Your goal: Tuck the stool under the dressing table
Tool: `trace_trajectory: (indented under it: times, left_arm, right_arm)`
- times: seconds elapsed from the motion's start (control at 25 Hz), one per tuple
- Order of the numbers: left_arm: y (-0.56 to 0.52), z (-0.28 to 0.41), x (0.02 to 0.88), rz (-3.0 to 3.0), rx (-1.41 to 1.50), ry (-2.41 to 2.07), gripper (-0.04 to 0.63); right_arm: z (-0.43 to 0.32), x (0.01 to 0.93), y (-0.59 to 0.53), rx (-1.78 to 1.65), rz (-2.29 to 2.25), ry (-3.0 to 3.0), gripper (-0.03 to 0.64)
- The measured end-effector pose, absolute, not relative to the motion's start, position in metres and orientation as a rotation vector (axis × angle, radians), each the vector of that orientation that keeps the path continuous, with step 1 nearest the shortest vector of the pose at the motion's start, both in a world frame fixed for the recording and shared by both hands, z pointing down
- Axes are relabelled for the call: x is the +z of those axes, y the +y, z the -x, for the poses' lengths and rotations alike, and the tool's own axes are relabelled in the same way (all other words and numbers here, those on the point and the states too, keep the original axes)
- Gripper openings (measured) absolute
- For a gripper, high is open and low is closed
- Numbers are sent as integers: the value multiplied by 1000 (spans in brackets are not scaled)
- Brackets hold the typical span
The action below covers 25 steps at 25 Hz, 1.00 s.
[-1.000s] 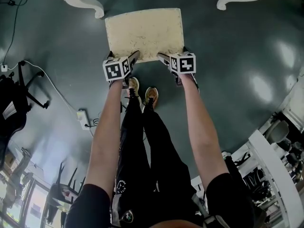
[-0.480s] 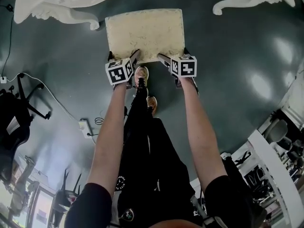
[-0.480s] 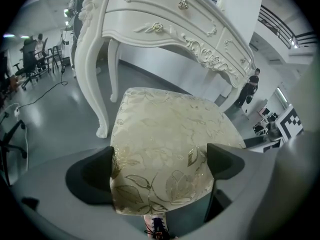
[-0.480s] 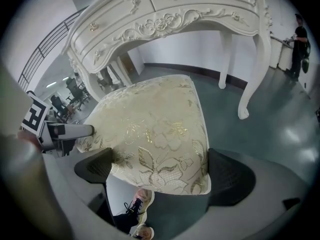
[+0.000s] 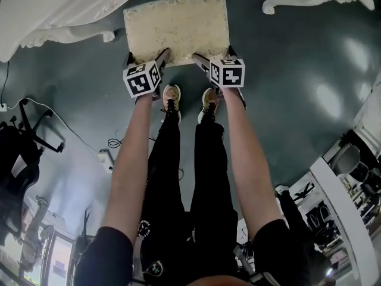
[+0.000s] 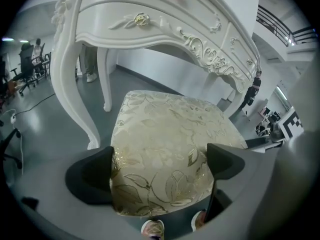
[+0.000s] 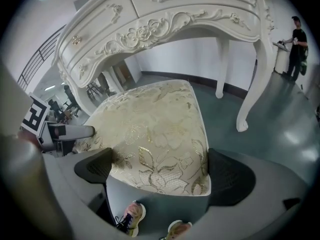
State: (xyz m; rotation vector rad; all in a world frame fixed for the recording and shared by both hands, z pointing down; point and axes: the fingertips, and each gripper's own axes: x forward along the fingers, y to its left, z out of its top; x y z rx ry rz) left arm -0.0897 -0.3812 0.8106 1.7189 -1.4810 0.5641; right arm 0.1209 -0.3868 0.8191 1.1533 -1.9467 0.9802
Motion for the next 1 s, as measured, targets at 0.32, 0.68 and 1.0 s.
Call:
trace_trajectory:
  times: [0.32, 0.68, 1.0]
  left_arm:
    - [-435, 73, 812, -1709, 535, -1551, 568]
    - [-474, 68, 808, -1700, 507, -1627, 571]
    - [-496, 63, 807, -1716, 480, -1660, 571]
  right_arm:
    - [-137, 819, -448, 920, -1141, -2025, 600]
    - [-140, 815, -496, 853, -1115, -2100, 601]
    - [-143, 815, -522, 810, -1112, -2133, 601]
